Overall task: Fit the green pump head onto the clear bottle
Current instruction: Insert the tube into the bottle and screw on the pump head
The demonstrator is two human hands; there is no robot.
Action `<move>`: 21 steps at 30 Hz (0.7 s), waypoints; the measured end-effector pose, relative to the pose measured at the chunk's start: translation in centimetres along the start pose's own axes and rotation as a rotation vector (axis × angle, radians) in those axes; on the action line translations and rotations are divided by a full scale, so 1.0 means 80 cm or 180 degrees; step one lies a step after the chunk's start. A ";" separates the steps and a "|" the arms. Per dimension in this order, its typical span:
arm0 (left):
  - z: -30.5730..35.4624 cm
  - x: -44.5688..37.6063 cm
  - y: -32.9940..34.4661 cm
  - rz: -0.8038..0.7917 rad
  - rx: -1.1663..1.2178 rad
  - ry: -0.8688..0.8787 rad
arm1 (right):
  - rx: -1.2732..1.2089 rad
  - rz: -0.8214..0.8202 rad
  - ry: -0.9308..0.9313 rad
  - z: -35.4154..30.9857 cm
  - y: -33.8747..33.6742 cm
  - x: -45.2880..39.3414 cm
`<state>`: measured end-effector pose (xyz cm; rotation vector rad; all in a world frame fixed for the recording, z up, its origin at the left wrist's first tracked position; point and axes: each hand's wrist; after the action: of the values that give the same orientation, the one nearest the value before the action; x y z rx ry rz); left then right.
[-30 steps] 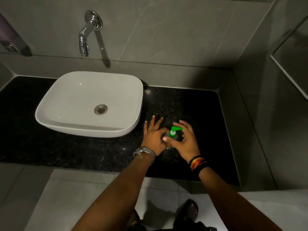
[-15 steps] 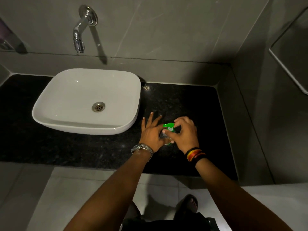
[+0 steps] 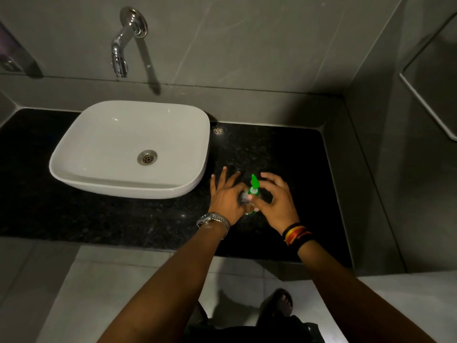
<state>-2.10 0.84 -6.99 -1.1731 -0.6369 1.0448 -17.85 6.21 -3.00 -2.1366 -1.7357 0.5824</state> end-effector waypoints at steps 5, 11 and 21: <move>0.003 0.002 -0.003 0.0025 0.0065 -0.0058 | 0.0185 0.0327 0.0180 -0.004 0.008 -0.009; 0.005 0.003 -0.003 -0.0019 0.0007 -0.0060 | -0.0136 0.0086 0.0187 0.002 0.002 0.002; 0.005 0.003 -0.003 -0.0031 -0.0023 -0.0044 | 0.0041 0.0103 0.0146 0.005 0.004 -0.001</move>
<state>-2.29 1.23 -6.64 -1.1691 -0.6571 1.0438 -17.80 6.05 -3.52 -2.1558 -1.6717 0.5474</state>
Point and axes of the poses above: each hand's wrist, its own x-axis away from the middle knuckle, its own y-axis out of the palm, z = x × y, and after that the axes turned 12 degrees about -x, right-handed
